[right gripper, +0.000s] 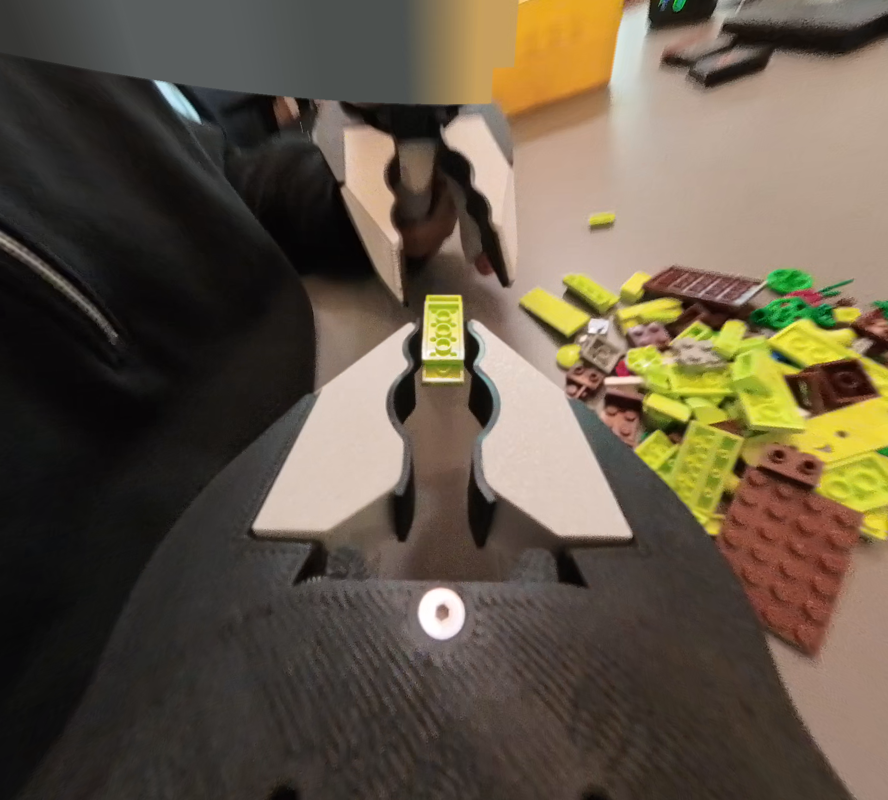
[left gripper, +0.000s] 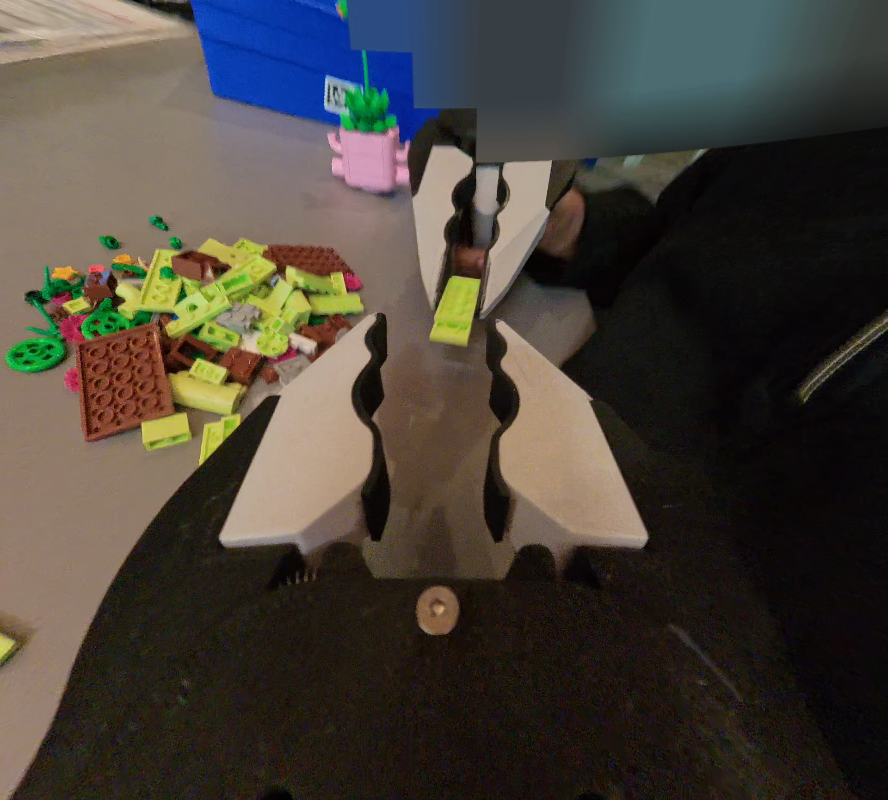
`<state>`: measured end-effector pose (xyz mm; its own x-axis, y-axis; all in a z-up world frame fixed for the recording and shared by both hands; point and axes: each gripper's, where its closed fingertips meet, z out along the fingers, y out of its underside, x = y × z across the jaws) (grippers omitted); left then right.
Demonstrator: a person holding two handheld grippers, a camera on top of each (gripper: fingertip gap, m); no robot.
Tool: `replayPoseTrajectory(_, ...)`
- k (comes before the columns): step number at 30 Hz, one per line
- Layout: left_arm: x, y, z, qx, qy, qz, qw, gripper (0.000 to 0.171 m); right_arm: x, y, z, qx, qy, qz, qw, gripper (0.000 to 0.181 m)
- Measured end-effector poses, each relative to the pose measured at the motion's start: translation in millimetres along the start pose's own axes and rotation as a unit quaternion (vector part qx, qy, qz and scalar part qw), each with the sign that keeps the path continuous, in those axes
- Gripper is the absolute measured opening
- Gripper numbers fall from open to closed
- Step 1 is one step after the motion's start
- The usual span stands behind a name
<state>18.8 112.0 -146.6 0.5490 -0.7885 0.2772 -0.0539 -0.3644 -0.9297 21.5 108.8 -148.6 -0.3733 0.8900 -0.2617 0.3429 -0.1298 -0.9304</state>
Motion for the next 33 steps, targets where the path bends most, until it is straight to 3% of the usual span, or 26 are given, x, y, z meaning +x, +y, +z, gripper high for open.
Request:
replayPoseTrajectory(4,0.0,53.1,1.2,-0.176,-0.043,0.068,0.981,0.042,-3.7,37.1,22.3,-0.131,0.007,-0.027,0.991,0.016)
replayPoseTrajectory(6,1.7,67.6,1.7,-0.217,-0.046,0.076,0.972,0.041,-4.3,50.2,27.9,-0.174,0.008,-0.036,0.984,0.016)
replayPoseTrajectory(11,5.2,69.4,2.2,-0.222,-0.030,0.070,0.972,0.030,-3.3,65.4,30.8,-0.221,0.017,-0.065,0.973,0.016)
replayPoseTrajectory(16,6.2,77.4,4.3,-0.248,-0.029,0.081,0.965,0.028,-1.8,64.9,29.5,-0.219,0.022,-0.075,0.973,0.024)
replayPoseTrajectory(24,6.2,78.2,4.7,-0.251,-0.032,0.087,0.963,0.011,-3.5,66.6,33.9,-0.227,0.023,-0.116,0.967,0.015)
replayPoseTrajectory(33,3.6,78.6,3.5,-0.252,-0.048,0.114,0.960,0.013,-2.3,63.5,34.1,-0.218,0.040,-0.149,0.964,0.015)
